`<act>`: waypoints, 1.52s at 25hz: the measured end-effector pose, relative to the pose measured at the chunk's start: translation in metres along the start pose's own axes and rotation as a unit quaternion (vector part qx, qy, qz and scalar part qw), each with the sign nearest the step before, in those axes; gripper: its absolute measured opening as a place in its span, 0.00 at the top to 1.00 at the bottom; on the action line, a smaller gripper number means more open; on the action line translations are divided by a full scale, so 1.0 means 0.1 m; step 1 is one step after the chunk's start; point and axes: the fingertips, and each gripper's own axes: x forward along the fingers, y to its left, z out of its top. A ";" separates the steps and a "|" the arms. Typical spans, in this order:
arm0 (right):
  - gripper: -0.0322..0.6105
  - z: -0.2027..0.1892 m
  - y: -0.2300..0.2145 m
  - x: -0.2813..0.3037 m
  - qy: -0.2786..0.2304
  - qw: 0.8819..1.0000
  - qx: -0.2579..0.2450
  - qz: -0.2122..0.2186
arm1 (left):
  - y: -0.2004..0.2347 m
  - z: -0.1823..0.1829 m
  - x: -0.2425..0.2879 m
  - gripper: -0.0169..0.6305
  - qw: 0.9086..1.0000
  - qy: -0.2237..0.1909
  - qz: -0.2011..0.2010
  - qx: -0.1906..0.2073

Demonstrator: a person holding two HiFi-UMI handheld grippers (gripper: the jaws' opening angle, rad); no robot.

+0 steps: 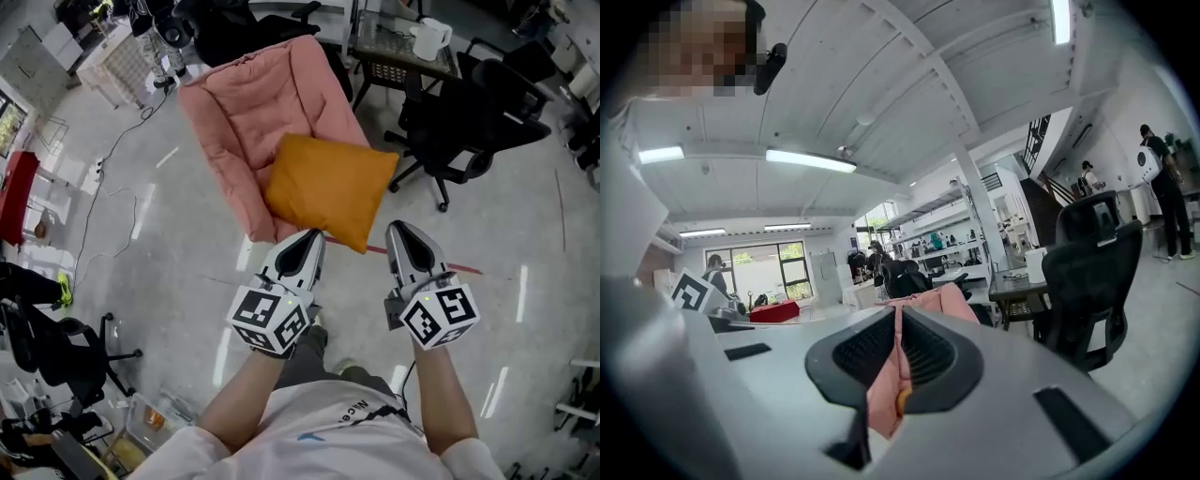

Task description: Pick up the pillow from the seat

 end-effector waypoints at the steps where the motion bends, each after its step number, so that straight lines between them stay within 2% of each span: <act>1: 0.92 -0.06 -0.04 0.12 0.008 1.000 -0.001 -0.007 | 0.13 -0.05 0.07 0.95 1.000 0.007 0.001 -0.002; 4: 0.92 -0.26 -0.14 0.40 0.033 0.999 -0.003 -0.024 | 0.47 -0.25 0.25 0.95 0.999 0.033 0.002 -0.016; 6: 0.92 -0.37 -0.24 0.53 0.048 0.998 -0.002 -0.034 | 0.65 -0.40 0.37 0.95 0.998 0.049 0.000 -0.042; 9: 0.92 -0.53 -0.43 0.66 0.067 0.996 0.006 -0.052 | 0.84 -0.63 0.56 0.94 0.992 0.068 -0.016 -0.104; 11: 0.91 -0.63 -0.54 0.75 0.080 0.995 0.013 -0.058 | 0.96 -0.79 0.67 0.90 0.983 0.075 -0.029 -0.166; 14: 0.81 -0.80 -0.71 0.88 0.103 0.993 0.030 -0.059 | 1.19 -1.09 0.79 0.82 0.959 0.083 -0.034 -0.269; 18: 0.75 -1.08 -1.05 1.09 0.133 0.988 0.052 -0.060 | 1.53 -1.58 0.94 0.76 0.931 0.094 -0.001 -0.354; 22: 0.71 -1.41 -1.42 1.36 0.165 0.983 0.062 -0.052 | 1.81 -2.10 1.12 0.71 0.909 0.101 0.043 -0.402; 26: 0.69 -1.68 -1.79 1.65 0.201 0.977 0.063 -0.033 | 1.94 -2.55 1.32 0.68 0.872 0.085 0.078 -0.477; 31: 0.64 -2.12 -2.17 1.88 0.240 0.967 0.084 -0.018 | 2.23 -3.08 1.47 0.64 0.826 0.040 0.132 -0.546; 38: 0.54 -2.83 -2.56 1.96 0.262 0.953 0.146 -0.043 | 2.39 -3.83 1.64 0.53 0.790 0.027 0.138 -0.597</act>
